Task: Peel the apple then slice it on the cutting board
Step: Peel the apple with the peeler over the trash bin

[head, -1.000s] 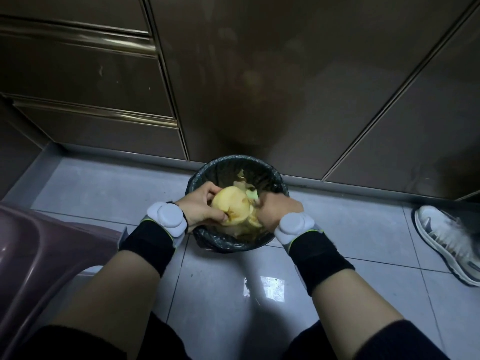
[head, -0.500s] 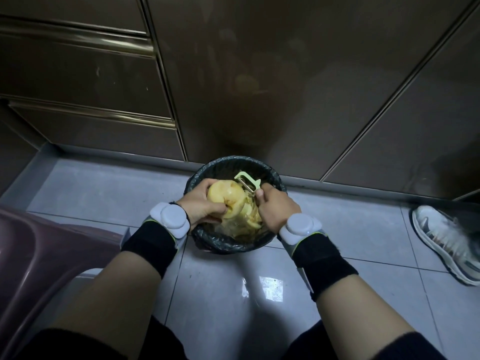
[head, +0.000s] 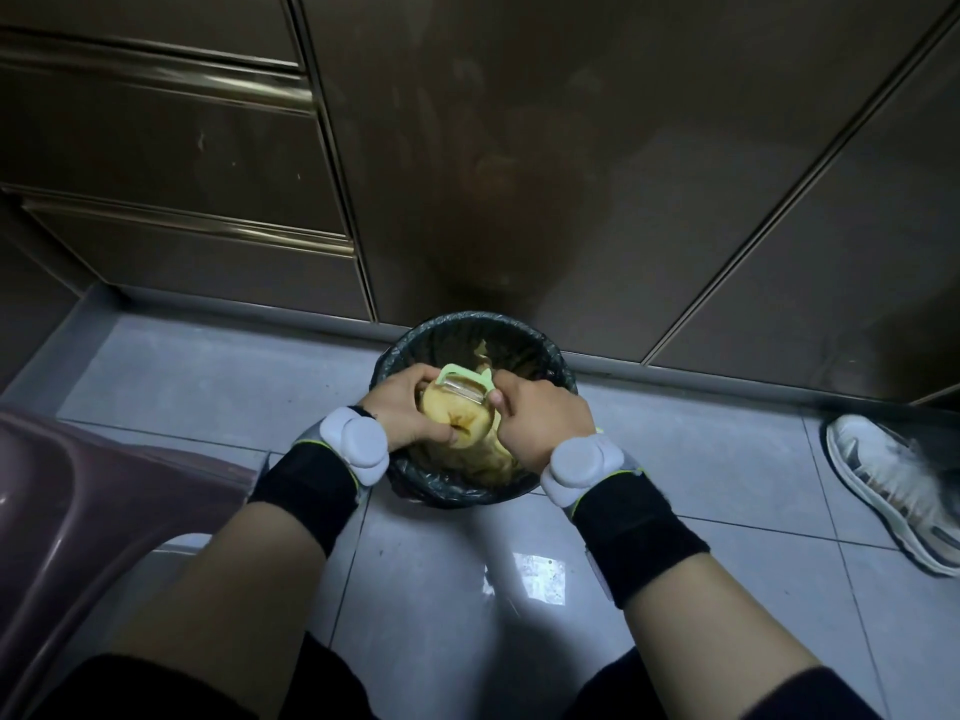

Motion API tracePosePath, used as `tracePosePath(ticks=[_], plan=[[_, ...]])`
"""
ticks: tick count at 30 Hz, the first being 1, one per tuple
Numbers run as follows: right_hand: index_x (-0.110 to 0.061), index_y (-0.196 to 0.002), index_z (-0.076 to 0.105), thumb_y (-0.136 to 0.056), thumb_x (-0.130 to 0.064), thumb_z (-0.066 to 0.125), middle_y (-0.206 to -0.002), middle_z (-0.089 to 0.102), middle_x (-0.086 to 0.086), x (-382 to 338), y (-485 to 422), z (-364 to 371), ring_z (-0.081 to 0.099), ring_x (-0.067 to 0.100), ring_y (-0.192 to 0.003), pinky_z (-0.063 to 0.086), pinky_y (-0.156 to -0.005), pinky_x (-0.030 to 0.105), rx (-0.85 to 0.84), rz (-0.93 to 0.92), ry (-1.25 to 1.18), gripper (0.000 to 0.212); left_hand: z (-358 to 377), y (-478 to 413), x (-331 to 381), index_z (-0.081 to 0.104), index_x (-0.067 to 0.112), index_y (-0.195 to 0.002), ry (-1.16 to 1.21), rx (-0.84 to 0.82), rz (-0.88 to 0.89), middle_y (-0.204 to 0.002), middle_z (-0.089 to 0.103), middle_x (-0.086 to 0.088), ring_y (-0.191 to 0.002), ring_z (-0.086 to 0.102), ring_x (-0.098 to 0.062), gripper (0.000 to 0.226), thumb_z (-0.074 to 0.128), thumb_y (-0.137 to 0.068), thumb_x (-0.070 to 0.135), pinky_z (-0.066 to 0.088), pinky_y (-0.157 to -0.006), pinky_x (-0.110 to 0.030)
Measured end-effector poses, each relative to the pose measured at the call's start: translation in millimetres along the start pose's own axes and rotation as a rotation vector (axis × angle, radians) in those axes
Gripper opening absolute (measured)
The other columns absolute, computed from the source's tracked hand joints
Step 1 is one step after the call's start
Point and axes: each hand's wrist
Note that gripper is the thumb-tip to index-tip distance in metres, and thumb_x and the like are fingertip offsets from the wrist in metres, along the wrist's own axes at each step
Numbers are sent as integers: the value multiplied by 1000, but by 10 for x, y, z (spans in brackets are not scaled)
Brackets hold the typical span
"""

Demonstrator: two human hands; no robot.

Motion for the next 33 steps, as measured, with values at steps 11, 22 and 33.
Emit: tracePosePath(ticks=[11, 22, 33], plan=[[-26, -110, 57, -93, -30, 42, -105, 66, 4, 202, -46, 96, 61, 28, -92, 42, -72, 31, -211, 258, -67, 23, -7, 75, 27, 58, 44, -108, 91, -77, 77, -121, 62, -6, -109, 64, -23, 78, 89, -37, 31, 52, -96, -47], [-26, -114, 50, -101, -37, 31, -101, 66, 9, 39, 53, 41, 60, 37, -93, 44, -72, 39, 22, -32, -71, 25, -39, 11, -34, 53, 40, -98, -70, -13, 28, -108, 66, -1, -99, 66, -24, 72, 83, -32, 43, 54, -90, -45], [-27, -104, 61, -90, -35, 46, -102, 68, 3, 138, -38, 146, 62, 27, -87, 40, -69, 29, -168, 225, 51, 22, -23, 76, -12, 60, 52, -99, 4, -83, 73, -115, 65, 0, -105, 65, -25, 73, 91, -35, 37, 53, -94, -47]])
Point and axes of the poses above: each hand's wrist, its own y-axis away from the middle knuckle, its own z-axis out of the palm, x = y × z
